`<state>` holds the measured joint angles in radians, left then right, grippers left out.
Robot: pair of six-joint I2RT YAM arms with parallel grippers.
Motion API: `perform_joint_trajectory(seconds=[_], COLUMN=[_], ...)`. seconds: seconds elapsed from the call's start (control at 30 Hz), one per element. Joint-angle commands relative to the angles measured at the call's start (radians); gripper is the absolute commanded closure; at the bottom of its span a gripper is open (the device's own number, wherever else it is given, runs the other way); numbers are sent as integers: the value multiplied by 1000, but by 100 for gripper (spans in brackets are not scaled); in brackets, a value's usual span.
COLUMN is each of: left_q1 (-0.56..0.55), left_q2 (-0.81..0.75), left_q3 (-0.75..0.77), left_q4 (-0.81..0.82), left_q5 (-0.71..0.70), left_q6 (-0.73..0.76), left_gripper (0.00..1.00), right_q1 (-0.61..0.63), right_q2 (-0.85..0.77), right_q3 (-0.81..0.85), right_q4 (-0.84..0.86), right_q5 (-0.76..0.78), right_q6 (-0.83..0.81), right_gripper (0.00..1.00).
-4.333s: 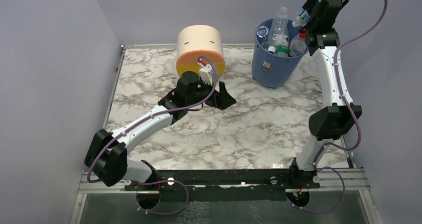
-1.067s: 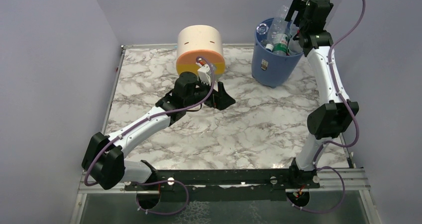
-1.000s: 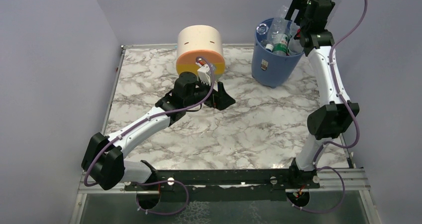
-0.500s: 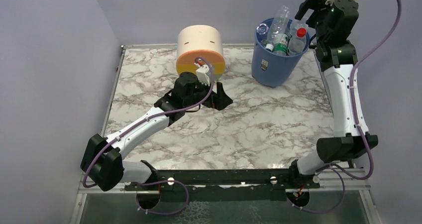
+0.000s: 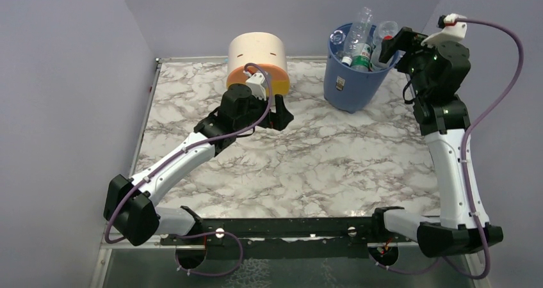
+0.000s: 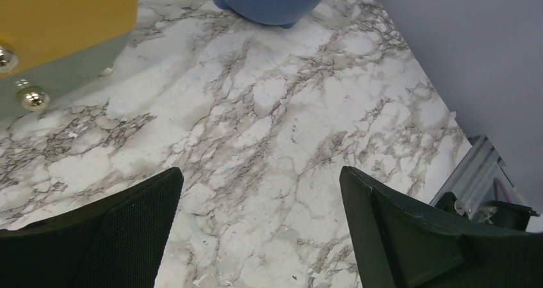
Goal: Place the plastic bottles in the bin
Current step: Place the plastic bottle in the trash bin, then reset both arms
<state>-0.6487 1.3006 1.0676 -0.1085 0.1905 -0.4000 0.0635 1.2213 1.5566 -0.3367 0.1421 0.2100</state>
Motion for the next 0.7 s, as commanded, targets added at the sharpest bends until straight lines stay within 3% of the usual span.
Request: perform_joint_trajectory(seconds=[0.0, 0.27, 0.43, 0.67], left_q1=[10, 15, 24, 191], left_q2=[-36, -112, -176, -187], left_q3=[50, 39, -60, -232], left_q4=[-24, 23, 125, 265], left_q5=[-85, -200, -335, -345], left_q6=[38, 88, 181, 201], left_gripper=[1, 1, 1, 1], right_q1=[-7, -7, -7, -7], right_q2=[-112, -250, -293, -291], right_q3=[-126, -303, -464, -762], right_q4=[30, 16, 33, 236], right_q5=[-58, -98, -178, -252], right_q6=[41, 81, 102, 121], right_gripper=[0, 0, 0, 0])
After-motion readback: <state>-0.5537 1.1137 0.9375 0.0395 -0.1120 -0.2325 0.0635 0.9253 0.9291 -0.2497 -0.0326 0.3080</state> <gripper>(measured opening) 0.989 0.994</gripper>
